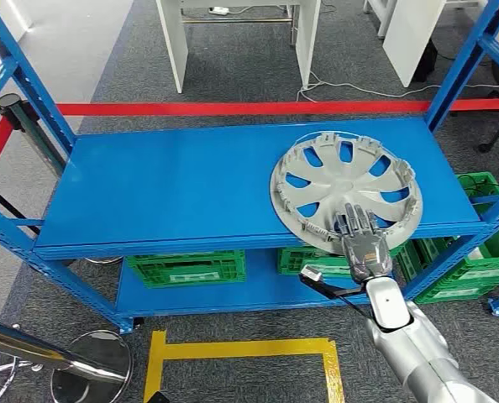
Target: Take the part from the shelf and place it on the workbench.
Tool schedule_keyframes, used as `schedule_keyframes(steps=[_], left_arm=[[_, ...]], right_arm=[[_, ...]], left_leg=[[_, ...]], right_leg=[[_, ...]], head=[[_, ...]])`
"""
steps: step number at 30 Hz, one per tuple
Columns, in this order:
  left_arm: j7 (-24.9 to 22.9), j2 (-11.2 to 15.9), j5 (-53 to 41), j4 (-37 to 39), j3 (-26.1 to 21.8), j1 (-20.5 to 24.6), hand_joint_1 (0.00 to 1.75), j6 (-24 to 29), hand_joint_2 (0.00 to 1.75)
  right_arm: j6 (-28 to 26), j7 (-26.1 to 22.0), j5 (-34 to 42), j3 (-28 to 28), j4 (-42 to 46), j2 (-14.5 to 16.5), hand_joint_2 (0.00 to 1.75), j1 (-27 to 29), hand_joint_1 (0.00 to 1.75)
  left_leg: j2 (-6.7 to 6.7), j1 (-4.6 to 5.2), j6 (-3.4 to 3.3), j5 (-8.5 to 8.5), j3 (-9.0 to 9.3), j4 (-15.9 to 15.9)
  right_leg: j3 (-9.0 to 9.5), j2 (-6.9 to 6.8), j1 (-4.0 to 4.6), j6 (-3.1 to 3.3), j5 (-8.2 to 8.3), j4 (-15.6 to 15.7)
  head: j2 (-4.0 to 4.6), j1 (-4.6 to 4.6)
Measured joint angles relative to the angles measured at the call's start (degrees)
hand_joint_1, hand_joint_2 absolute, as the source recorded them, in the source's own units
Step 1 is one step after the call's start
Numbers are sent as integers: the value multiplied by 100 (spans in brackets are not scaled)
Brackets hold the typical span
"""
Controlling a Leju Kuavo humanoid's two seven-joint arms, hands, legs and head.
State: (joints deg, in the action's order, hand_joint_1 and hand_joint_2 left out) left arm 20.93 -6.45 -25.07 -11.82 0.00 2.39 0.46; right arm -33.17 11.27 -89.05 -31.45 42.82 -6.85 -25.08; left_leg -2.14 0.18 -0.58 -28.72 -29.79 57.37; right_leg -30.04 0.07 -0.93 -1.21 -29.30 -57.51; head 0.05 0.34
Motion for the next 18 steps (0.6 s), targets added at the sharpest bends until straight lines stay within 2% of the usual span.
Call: schedule_keyframes(steps=[9, 18], left_arm=[[-16, -13, 20, 0, 0, -3, 0, 9, 175], [1, -15, 46, 0, 0, -13, 0, 28, 175]], right_arm=[[16, 191, 0, -33, -70, 112, 175, -81, 175], [-188, 436, -2, -70, 405, 119, 175, 35, 175]], left_leg=[[0, 0, 0, 0, 0, 0], [0, 0, 0, 0, -1, 1]], right_leg=[[0, 0, 0, 0, 0, 0], [-1, 0, 0, 0, 0, 0]], head=[[0, 0], [-1, 0]])
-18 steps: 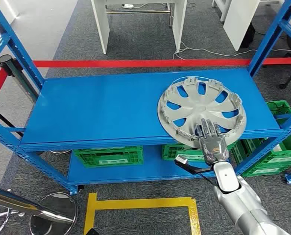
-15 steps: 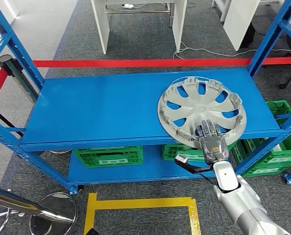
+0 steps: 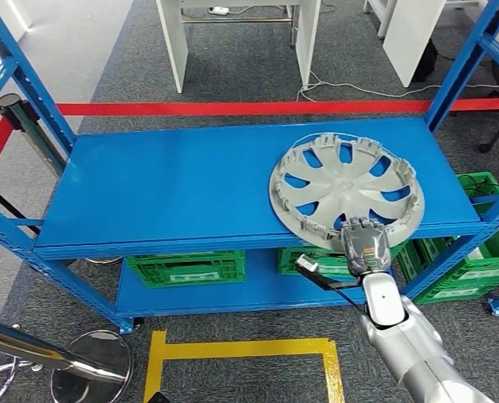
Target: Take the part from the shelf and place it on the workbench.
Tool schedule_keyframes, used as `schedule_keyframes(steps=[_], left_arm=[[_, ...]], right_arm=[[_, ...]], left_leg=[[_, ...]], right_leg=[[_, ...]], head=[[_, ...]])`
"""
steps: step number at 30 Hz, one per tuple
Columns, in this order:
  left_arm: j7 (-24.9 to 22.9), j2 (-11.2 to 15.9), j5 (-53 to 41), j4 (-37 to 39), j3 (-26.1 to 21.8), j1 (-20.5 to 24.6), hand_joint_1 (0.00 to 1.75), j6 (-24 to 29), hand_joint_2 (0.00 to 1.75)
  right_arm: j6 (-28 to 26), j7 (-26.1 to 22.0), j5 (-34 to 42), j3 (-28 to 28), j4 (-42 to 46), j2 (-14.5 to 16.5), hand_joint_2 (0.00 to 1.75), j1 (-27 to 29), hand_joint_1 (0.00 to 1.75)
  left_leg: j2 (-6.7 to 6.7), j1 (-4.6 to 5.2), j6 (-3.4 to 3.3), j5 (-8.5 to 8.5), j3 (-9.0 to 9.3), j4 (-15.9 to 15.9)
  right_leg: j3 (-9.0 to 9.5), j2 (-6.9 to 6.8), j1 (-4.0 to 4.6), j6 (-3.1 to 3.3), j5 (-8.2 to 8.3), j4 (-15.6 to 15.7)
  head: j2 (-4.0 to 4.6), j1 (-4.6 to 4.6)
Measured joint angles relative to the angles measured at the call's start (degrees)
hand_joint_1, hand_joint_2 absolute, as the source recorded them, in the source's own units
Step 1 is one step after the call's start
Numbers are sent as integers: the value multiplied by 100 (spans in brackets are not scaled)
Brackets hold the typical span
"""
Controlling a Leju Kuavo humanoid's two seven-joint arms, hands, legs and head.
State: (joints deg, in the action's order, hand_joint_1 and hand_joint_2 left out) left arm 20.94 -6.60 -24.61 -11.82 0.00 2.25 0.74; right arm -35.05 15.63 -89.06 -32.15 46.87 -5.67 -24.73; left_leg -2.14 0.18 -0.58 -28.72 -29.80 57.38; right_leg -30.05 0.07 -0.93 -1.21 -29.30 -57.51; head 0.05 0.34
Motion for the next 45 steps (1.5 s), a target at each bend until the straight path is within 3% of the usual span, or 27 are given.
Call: schedule_keyframes(steps=[4, 9, 15, 25, 30, 32, 36, 45], left_arm=[[20, -1, 19, 0, 0, -13, 0, 14, 175], [54, -7, 41, 0, -1, -40, 0, 46, 175], [68, -14, 41, 0, 0, -55, 0, 47, 175], [68, -15, 41, 0, 0, -57, 0, 48, 175], [72, -24, 58, 0, -4, -75, 0, 64, 175], [75, -26, 58, 0, -4, -76, 0, 73, 175], [76, -30, 56, 0, -4, -78, 0, 82, 0], [66, -31, 17, 0, -4, -78, 0, 99, 0]], right_arm=[[-260, 532, -1, -162, 378, -95, 175, 69, 175], [-425, 1460, -1, -774, 1355, -495, 175, 18, 175], [-431, 1565, -1, -1152, 1905, -757, 175, -23, 175], [-431, 1566, -1, -1223, 2013, -811, 175, -23, 175], [-431, 1939, -1, -1804, 3108, -1381, 175, -464, 175], [-431, 1977, -1, -1904, 3282, -1467, 175, -539, 175], [-431, 1915, -1, -2017, 3511, -1567, 175, -614, 175], [-431, 1365, -1, -1976, 3744, -1597, 175, -542, 175]], left_leg=[[0, 0, 0, 0, -4, 1], [-1, 0, 0, 0, -9, 2], [0, 0, 0, 0, -11, 2], [0, 0, 0, 0, -12, 3], [-1, 2, -2, 2, -28, 4], [-1, 2, -3, 2, -31, 5], [-1, 2, -3, 2, -35, 6], [-1, 2, -3, 2, -37, 7]], right_leg=[[-4, 0, -1, 0, 0, 0], [-8, -2, -1, 0, 0, 0], [-10, 0, -1, -1, 0, 0], [-11, -1, -1, -1, 0, 0], [-26, -2, -5, -2, 3, -3], [-28, -3, -5, -2, 3, -3], [-32, -2, -5, -2, 3, -3], [-34, -3, -4, -2, 3, -3]], head=[[1, 0], [0, -1], [0, 0], [1, 0], [1, 0], [0, 0], [0, 1], [0, -1]])
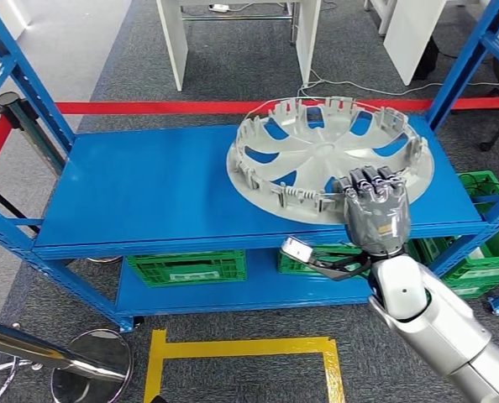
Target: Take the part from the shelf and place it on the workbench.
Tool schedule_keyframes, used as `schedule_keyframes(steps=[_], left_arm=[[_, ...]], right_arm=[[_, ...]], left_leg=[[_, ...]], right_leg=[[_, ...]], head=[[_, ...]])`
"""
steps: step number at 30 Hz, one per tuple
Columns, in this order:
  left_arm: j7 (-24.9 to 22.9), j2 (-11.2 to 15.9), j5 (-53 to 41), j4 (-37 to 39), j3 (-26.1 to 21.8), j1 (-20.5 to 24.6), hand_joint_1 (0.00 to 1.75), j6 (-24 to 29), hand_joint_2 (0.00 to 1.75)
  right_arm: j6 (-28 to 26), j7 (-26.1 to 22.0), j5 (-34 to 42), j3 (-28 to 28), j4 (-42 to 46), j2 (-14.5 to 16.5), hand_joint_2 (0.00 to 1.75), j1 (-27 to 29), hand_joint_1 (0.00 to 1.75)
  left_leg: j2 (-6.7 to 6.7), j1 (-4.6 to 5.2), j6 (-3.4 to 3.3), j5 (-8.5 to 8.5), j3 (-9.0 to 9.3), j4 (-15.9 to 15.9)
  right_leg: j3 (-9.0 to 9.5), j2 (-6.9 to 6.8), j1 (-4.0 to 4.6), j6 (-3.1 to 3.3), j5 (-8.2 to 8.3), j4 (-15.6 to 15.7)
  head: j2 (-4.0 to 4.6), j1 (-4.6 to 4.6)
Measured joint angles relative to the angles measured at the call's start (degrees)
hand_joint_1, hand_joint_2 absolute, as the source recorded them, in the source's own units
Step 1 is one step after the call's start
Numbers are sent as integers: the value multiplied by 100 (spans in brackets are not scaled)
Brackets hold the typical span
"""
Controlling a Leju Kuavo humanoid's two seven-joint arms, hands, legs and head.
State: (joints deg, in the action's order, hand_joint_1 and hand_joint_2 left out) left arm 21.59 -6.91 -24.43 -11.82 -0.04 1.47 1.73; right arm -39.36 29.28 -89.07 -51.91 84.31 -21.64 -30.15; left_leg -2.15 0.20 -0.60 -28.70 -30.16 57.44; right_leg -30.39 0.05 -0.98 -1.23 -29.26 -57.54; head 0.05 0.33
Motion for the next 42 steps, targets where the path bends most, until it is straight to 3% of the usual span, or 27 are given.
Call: schedule_keyframes(steps=[12, 16, 18, 20, 22, 23, 24, 25, 26, 28, 30, 33, 34, 35, 37, 39, 40, 41, 42], left_arm=[[21, -12, -3, 0, 0, 9, 0, 63, 0], [7, -11, 22, 0, -3, 20, 0, 101, 0], [-4, -14, 50, 0, -9, 24, 0, 119, 0], [-20, -20, 75, 0, -18, 34, 0, 141, 0], [-64, -28, 129, 0, -41, 48, 0, 178, 0], [-97, -33, 166, 0, -59, 52, 0, 202, 0], [-134, -37, 204, 0, -79, 53, 0, 222, 0], [-165, -40, 238, 0, -99, 53, 0, 235, 0], [-193, -42, 264, 0, -123, 52, 0, 247, 0], [-223, -37, 296, 0, -171, 59, 0, 255, 0], [-239, -27, 313, 0, -204, 72, 0, 258, 0], [-253, -19, 321, 0, -232, 78, 0, 260, 0], [-255, -17, 324, 0, -238, 78, 0, 260, 0], [-256, -15, 326, 0, -239, 78, 0, 260, 0], [-256, -15, 327, 0, -240, 85, 0, 260, 0], [-256, -15, 327, 0, -240, 93, 0, 260, 0], [-257, -17, 327, 0, -240, 94, 0, 260, 0], [-261, -19, 329, 0, -240, 94, 0, 260, 0], [-271, -20, 332, 0, -242, 96, 0, 262, 0]], right_arm=[[0, -337, 1, 129, 50, 0, 175, 163, 175], [0, -358, 1, 164, 99, 0, 175, 183, 175], [0, -368, 2, 220, 138, -1, 175, 199, 175], [0, -379, 2, 295, 175, -11, 175, 203, 175], [-1, -442, 2, 360, 204, -25, 175, 233, 175], [-2, -503, 2, 402, 224, -29, 175, 275, 175], [-2, -576, 2, 457, 245, -33, 175, 329, 175], [-2, -655, 2, 524, 266, -34, 175, 384, 175], [-2, -736, 2, 597, 289, -34, 175, 435, 175], [-4, -849, 2, 750, 334, -33, 175, 515, 175], [-11, -891, 2, 879, 389, -33, 175, 557, 175], [-17, -908, 2, 984, 430, -33, 175, 605, 175], [-17, -913, 2, 1005, 432, -33, 175, 626, 175], [-17, -919, 2, 1022, 439, -34, 175, 644, 175], [-17, -926, 2, 1052, 459, -34, 175, 667, 175], [-17, -929, 2, 1072, 470, -34, 175, 680, 175], [-17, -939, 2, 1082, 472, -35, 175, 689, 175], [-17, -969, 2, 1098, 475, -34, 175, 701, 175], [-17, -1030, 2, 1126, 485, -34, 175, 722, 175]], left_leg=[[0, 4, -5, -7, -7, 14], [0, 38, -82, -7, -37, 44], [15, 21, -145, 72, 13, -85], [43, -16, -201, 169, 80, -232], [57, -29, -215, 192, 80, -245], [56, -34, -214, 184, 67, -224], [51, -41, -207, 170, 57, -199], [44, -56, -190, 147, 47, -163], [34, -76, -161, 117, 36, -116], [13, -103, -71, 34, -25, 21], [-3, -90, 2, -20, -121, 160], [-2, -78, 57, -52, -222, 259], [29, -80, 79, -134, -262, 335], [68, -82, 98, -289, -332, 511], [137, -82, 116, -731, -558, 1160], [147, -69, 85, -1011, -733, 1765], [147, -52, 41, -992, -714, 1829], [146, -26, -23, -878, -608, 1695], [146, 24, -128, -688, -408, 1360]], right_leg=[[-2, 1, -10, -10, 6, 6], [-12, 0, -47, -75, 43, 39], [-9, 2, -42, -107, 40, 77], [-160, 2, -28, -131, -171, -197], [-523, -1, -33, -156, -508, -917], [-688, -3, -41, -174, -585, -1238], [-781, -3, -50, -195, -553, -1393], [-774, -4, -62, -217, -410, -1330], [-681, -5, -78, -243, -197, -1088], [-404, 15, -88, -289, 63, -508], [-298, 59, -80, -243, 59, -302], [-386, 64, -87, -116, 44, -368], [-417, 50, -91, -84, 55, -384], [-447, 31, -92, -47, 70, -385], [-503, -1, -64, 24, 110, -385], [-555, -32, -11, 73, 151, -386], [-577, -43, 26, 94, 172, -386], [-595, -49, 64, 112, 193, -385], [-610, -53, 108, 130, 216, -384]], head=[[0, 1], [0, -12], [0, -12], [-1, -2], [-1, 6], [-1, 5], [-1, 5], [-1, 5], [-1, 5], [-1, 21], [-1, 40], [-1, 25], [-1, 17], [-1, 4], [-1, -22], [-1, -29], [-1, -30], [-1, -30], [-1, -29]])
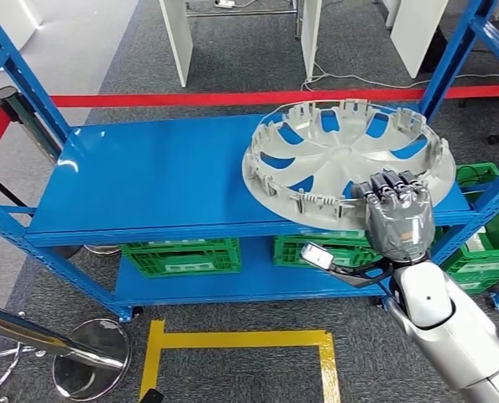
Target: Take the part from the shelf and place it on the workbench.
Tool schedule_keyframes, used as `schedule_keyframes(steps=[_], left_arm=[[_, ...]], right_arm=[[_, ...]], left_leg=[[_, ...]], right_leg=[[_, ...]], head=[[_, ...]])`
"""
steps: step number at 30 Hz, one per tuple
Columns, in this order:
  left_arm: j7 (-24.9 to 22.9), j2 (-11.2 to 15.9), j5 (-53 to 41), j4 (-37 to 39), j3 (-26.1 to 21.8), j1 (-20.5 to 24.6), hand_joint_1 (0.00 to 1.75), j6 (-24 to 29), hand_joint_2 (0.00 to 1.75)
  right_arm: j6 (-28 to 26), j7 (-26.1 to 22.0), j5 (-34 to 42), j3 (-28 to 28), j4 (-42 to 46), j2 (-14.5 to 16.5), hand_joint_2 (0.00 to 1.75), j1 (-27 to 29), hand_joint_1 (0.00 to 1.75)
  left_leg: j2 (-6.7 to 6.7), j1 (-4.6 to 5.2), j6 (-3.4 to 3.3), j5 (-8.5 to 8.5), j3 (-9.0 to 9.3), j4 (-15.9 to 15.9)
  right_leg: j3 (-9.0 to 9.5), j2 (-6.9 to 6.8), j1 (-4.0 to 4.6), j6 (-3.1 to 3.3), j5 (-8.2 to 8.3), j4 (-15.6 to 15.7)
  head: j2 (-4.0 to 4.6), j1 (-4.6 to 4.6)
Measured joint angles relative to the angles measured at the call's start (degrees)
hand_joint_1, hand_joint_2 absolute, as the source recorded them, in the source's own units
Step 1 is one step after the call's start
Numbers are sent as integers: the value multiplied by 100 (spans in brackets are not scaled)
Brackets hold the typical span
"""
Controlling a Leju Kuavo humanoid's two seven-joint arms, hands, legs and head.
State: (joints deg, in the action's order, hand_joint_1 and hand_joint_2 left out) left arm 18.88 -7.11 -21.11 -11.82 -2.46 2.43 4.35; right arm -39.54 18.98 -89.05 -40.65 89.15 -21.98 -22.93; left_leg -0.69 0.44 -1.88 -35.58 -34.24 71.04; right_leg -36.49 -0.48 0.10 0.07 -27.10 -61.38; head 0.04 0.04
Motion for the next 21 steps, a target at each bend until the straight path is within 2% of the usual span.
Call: schedule_keyframes(steps=[2, 3, 4, 6, 7, 8, 9, 11, 12, 13, 14, 15, 16, 17, 18, 19, 20, 21], left_arm=[[-39, 14, 9, 0, -14, 14, 0, 16, 0], [-69, 22, 15, 0, -31, 22, 0, 32, 0], [-104, 28, 21, 0, -49, 30, 0, 46, 0], [-183, 21, 35, 0, -80, 35, 0, 71, 0], [-220, 20, 41, 0, -88, 42, 0, 81, 0], [-254, 20, 46, 0, -94, 51, 0, 93, 0], [-286, 18, 49, 0, -98, 66, 0, 101, 0], [-345, 14, 55, 0, -104, 87, 0, 109, 0], [-375, 10, 60, 0, -109, 89, 0, 109, 0], [-403, 6, 71, 0, -116, 88, 0, 109, 0], [-432, 5, 91, 0, -130, 87, 0, 109, 0], [-464, 5, 117, 0, -151, 87, 0, 110, 0], [-498, 9, 149, 0, -179, 90, 0, 111, 0], [-532, 16, 185, 0, -209, 93, 0, 111, 0], [-568, 23, 219, 0, -241, 94, 0, 110, 0], [-602, 32, 257, 0, -274, 92, 0, 105, 0], [-634, 39, 301, 0, -308, 88, 0, 98, 0], [-670, 50, 349, 1, -347, 78, 0, 84, 0]], right_arm=[[0, -183, 0, 98, 39, 12, 175, 67, 175], [0, -291, 0, 169, 62, 22, 175, 109, 175], [0, -392, 0, 243, 78, 39, 175, 152, 175], [0, -602, 0, 407, 97, 78, 175, 250, 175], [0, -701, 0, 491, 109, 103, 175, 307, 175], [0, -800, 0, 578, 126, 126, 175, 361, 175], [0, -893, 0, 667, 146, 148, 175, 408, 175], [0, -1067, 1, 843, 188, 199, 175, 489, 175], [0, -1150, 1, 925, 207, 229, 175, 534, 175], [0, -1240, 1, 1003, 220, 260, 175, 586, 175], [0, -1346, 0, 1084, 235, 297, 175, 644, 175], [0, -1462, 1, 1166, 254, 336, 175, 704, 175], [0, -1598, 1, 1254, 279, 380, 175, 761, 175], [0, -1741, 2, 1344, 309, 430, 175, 818, 175], [0, -1875, 2, 1438, 343, 479, 175, 876, 175], [-1, -1993, 2, 1525, 373, 529, 175, 932, 175], [-1, -2085, 2, 1607, 398, 578, 175, 987, 175], [-1, -2157, 2, 1678, 415, 625, 175, 1040, 175]], left_leg=[[13, 109, -261, 254, 413, -759], [23, 163, -340, 335, 542, -1030], [32, 198, -373, 366, 579, -1148], [37, 222, -344, 529, 574, -1294], [42, 205, -327, 617, 568, -1382], [48, 179, -321, 708, 549, -1470], [53, 147, -300, 788, 510, -1537], [56, 129, -268, 898, 364, -1535], [56, 119, -240, 940, 287, -1515], [57, 104, -215, 979, 210, -1488], [57, 82, -185, 1014, 125, -1449], [58, 56, -153, 1043, 35, -1395], [58, 36, -119, 1065, -57, -1327], [57, 26, -84, 1083, -151, -1246], [55, 29, -48, 1102, -226, -1176], [50, 38, -17, 1128, -282, -1123], [46, 44, 12, 1163, -320, -1095], [41, 46, 38, 1198, -344, -1088]], right_leg=[[-21, -21, 42, 21, 54, 17], [-29, -38, 35, 10, 94, 37], [-35, -56, 7, -13, 139, 65], [-52, -71, -29, -79, 226, 131], [-81, -57, -28, -107, 204, 138], [-136, -31, -24, -134, 87, 70], [-212, -4, -24, -159, -118, -105], [-369, 31, -57, -225, -596, -713], [-408, 33, -78, -262, -715, -1011], [-393, 32, -99, -301, -710, -1190], [-302, 30, -122, -342, -596, -1199], [-114, 28, -150, -386, -422, -1004], [120, 28, -177, -438, -327, -677], [374, 38, -187, -465, -308, -313], [558, 44, -190, -466, -356, -28], [649, 50, -182, -441, -435, 134], [676, 53, -167, -388, -456, 184], [615, 41, -171, -331, -439, 174]], head=[[0, 28], [0, 40], [0, 52], [0, 48], [0, 44], [0, 45], [0, 51], [0, 68], [0, 72], [0, 73], [0, 74], [0, 74], [0, 77], [0, 86], [0, 91], [0, 97], [0, 99], [0, 98]])
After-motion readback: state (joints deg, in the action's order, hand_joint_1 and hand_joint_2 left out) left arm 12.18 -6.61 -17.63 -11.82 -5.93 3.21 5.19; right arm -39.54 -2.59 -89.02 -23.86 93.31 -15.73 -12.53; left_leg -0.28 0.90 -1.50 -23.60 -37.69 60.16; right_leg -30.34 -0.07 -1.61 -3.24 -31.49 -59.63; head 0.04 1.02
